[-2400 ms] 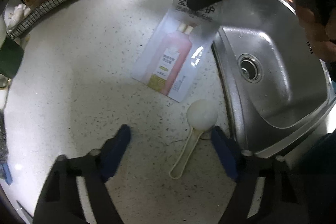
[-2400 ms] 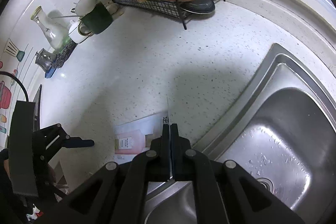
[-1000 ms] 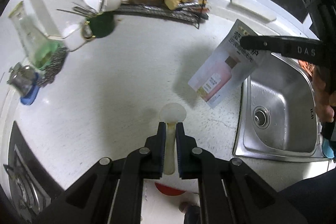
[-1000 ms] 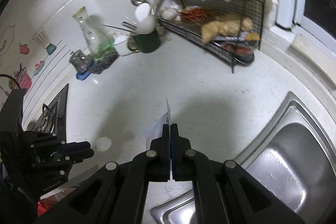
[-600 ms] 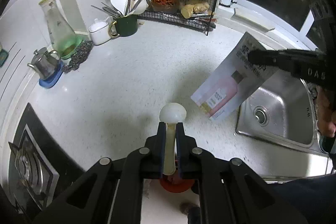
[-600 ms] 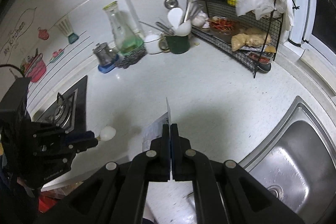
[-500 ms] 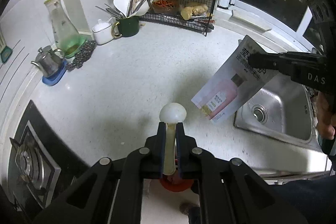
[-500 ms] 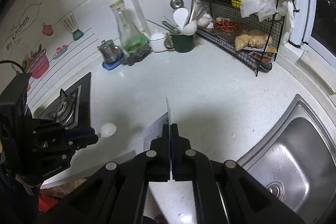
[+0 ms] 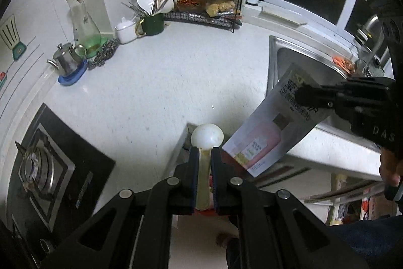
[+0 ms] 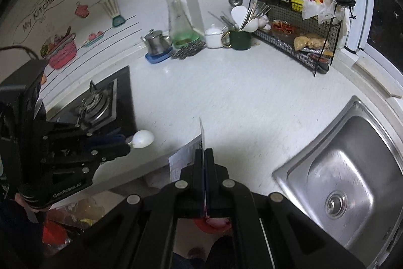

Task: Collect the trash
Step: 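Carry the spoon with the left tool while the right tool carries the pamphlet to the red bin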

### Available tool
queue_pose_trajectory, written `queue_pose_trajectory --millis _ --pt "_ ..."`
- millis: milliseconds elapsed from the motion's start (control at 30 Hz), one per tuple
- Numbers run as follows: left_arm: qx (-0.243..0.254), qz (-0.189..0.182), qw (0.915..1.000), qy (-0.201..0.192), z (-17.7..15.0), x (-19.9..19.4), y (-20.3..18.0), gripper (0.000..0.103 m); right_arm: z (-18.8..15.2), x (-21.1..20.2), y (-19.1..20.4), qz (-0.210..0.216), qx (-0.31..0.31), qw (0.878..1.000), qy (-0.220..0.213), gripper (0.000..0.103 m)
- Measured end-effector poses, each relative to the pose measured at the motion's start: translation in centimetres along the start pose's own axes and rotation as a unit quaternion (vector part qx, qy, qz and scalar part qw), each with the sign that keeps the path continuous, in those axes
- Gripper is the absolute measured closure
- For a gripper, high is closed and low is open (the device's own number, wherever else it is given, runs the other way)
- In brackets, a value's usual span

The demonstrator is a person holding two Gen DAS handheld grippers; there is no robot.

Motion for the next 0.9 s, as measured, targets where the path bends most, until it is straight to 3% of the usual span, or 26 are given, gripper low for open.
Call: queue_pose_trajectory --millis 233,533,900 --pt "-0.005 -0.012 0.9996 0.027 -3.9 1.4 -0.6 0.095 -4.0 1.7 2.4 0.01 0.003 0.999 0.033 0.103" --pt "-0.019 -0.031 0.9964 0.077 -8.8 6.6 -1.0 0.095 -8.5 6.4 3.3 0.019 0.013 0.996 0.085 0.103" --pt "-0.024 -0.052 0.9911 0.12 -13.0 18.8 -1.2 0.095 -13.5 16.0 1.7 0.001 0.015 0.991 0.132 0.103"
Point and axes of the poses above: each gripper's, at about its wrist camera, not at the fingertips, and x roughly the way its jaws point, y to its left, z to its top, the point moved 9 cm from there along x, roughly the way its jaws point, and after that the axes turned 9 degrees about y, right-handed, at the moved point
